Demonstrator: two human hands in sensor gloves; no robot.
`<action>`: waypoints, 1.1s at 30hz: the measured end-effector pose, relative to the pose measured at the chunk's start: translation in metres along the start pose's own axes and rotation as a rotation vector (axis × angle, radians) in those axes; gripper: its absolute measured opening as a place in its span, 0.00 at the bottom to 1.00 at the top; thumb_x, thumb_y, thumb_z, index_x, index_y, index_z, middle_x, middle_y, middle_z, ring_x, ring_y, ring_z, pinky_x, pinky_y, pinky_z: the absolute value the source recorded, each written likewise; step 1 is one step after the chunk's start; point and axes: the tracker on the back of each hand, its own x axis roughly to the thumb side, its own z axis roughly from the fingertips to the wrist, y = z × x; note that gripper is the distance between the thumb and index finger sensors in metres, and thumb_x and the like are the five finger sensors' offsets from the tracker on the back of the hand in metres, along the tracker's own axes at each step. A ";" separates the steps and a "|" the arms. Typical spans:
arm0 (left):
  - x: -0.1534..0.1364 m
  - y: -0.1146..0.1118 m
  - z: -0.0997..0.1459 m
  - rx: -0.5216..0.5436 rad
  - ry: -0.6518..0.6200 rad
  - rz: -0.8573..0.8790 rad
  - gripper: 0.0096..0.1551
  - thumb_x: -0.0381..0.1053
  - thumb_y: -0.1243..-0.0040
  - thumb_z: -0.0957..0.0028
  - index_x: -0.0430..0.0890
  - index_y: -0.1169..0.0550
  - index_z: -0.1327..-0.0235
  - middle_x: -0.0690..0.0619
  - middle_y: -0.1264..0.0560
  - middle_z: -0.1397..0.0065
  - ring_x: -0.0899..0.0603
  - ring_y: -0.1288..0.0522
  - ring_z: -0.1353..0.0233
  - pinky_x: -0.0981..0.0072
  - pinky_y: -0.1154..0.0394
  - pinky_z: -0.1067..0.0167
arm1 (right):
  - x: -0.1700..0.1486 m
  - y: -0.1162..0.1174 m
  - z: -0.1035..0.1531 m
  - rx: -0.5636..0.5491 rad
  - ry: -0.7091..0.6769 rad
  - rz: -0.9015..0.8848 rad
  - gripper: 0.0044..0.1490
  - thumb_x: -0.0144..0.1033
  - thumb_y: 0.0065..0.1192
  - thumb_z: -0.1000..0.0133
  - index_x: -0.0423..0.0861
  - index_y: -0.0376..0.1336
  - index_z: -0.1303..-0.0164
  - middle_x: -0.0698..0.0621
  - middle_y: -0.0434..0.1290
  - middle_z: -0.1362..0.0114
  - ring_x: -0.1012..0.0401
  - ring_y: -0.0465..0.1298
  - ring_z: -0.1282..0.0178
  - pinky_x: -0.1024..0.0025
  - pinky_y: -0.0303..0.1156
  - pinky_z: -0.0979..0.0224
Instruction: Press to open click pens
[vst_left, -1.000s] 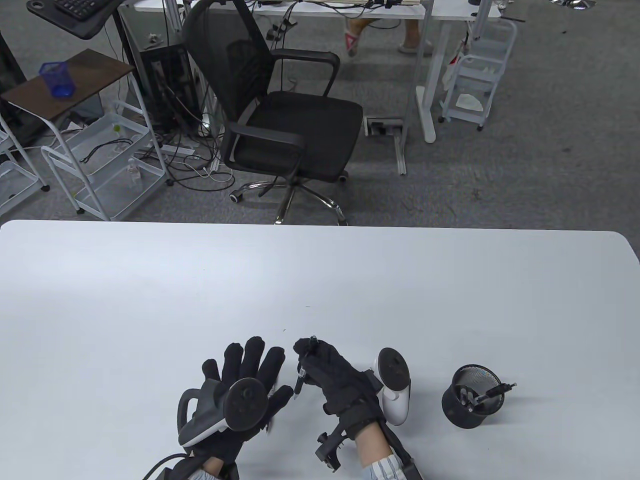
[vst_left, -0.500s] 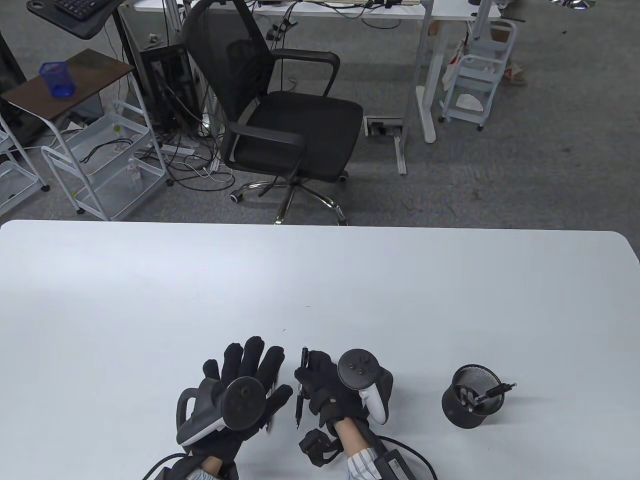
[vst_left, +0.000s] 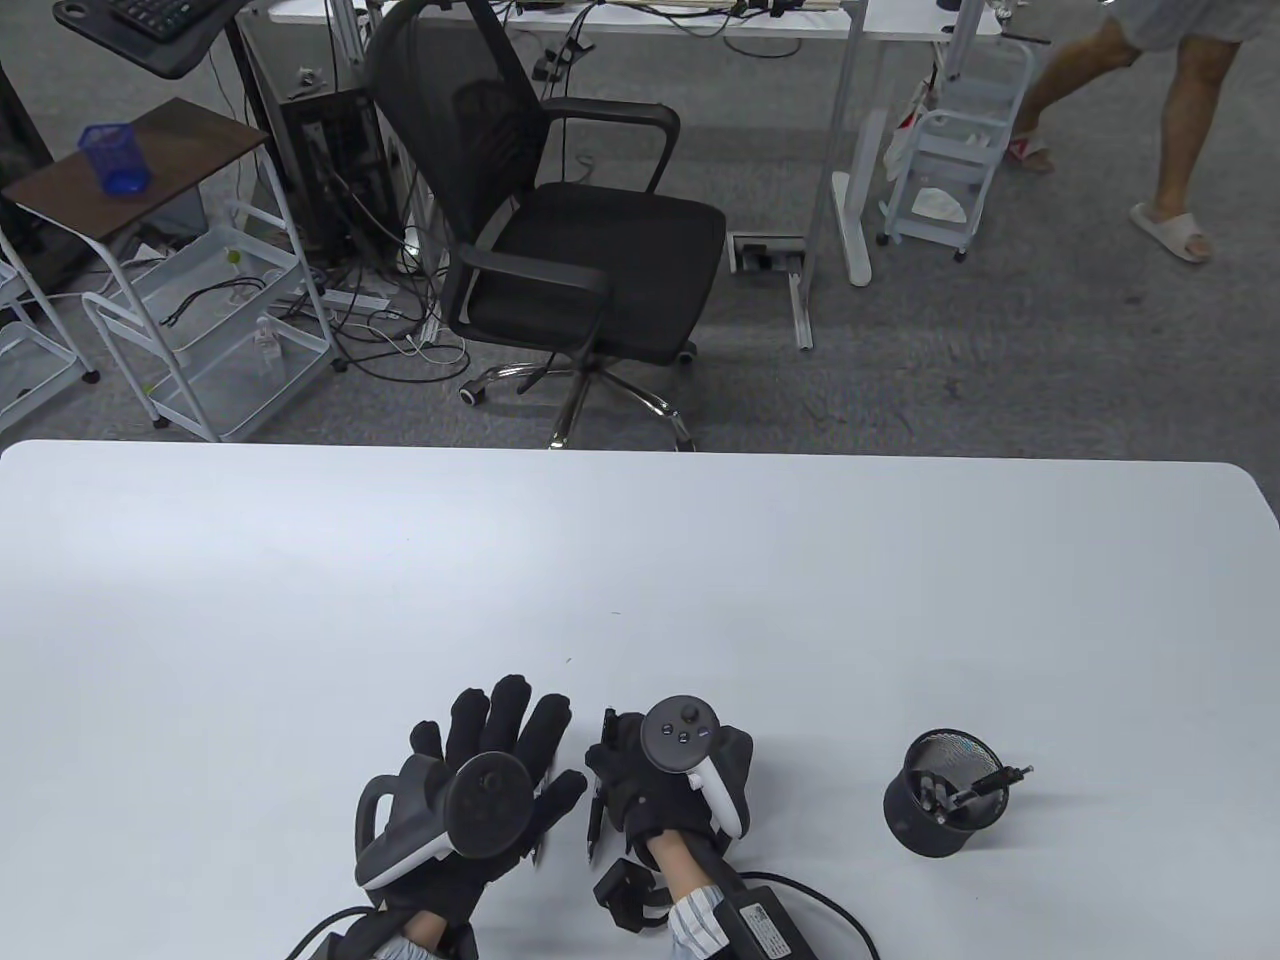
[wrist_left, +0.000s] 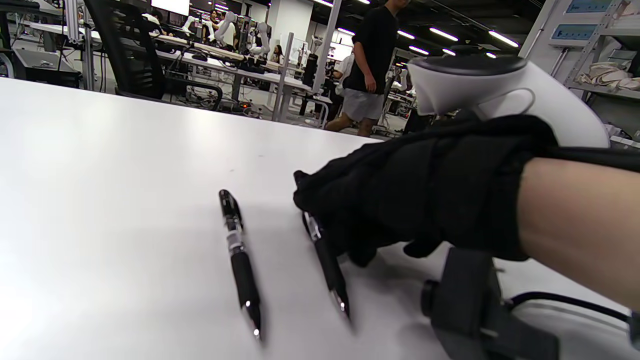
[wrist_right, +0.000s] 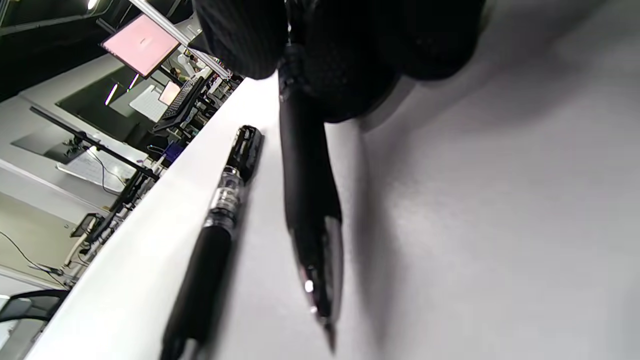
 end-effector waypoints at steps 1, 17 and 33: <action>0.000 0.000 0.000 0.001 0.000 0.001 0.41 0.69 0.67 0.26 0.52 0.52 0.05 0.35 0.59 0.06 0.19 0.56 0.13 0.15 0.56 0.27 | 0.001 0.001 0.000 -0.001 -0.003 0.019 0.39 0.36 0.61 0.32 0.25 0.55 0.19 0.37 0.72 0.35 0.56 0.79 0.49 0.66 0.76 0.43; 0.000 0.000 0.001 0.003 -0.009 0.009 0.41 0.69 0.67 0.26 0.52 0.53 0.05 0.35 0.59 0.06 0.19 0.56 0.13 0.15 0.56 0.27 | 0.007 0.011 0.001 -0.033 0.040 0.172 0.36 0.39 0.61 0.32 0.35 0.56 0.18 0.45 0.70 0.35 0.62 0.76 0.52 0.74 0.74 0.45; 0.000 0.001 0.002 0.011 -0.011 0.012 0.41 0.69 0.67 0.26 0.52 0.52 0.05 0.35 0.59 0.06 0.19 0.56 0.13 0.15 0.57 0.28 | 0.007 0.012 0.001 -0.023 0.053 0.189 0.36 0.39 0.60 0.31 0.36 0.54 0.18 0.47 0.69 0.35 0.64 0.75 0.53 0.76 0.73 0.45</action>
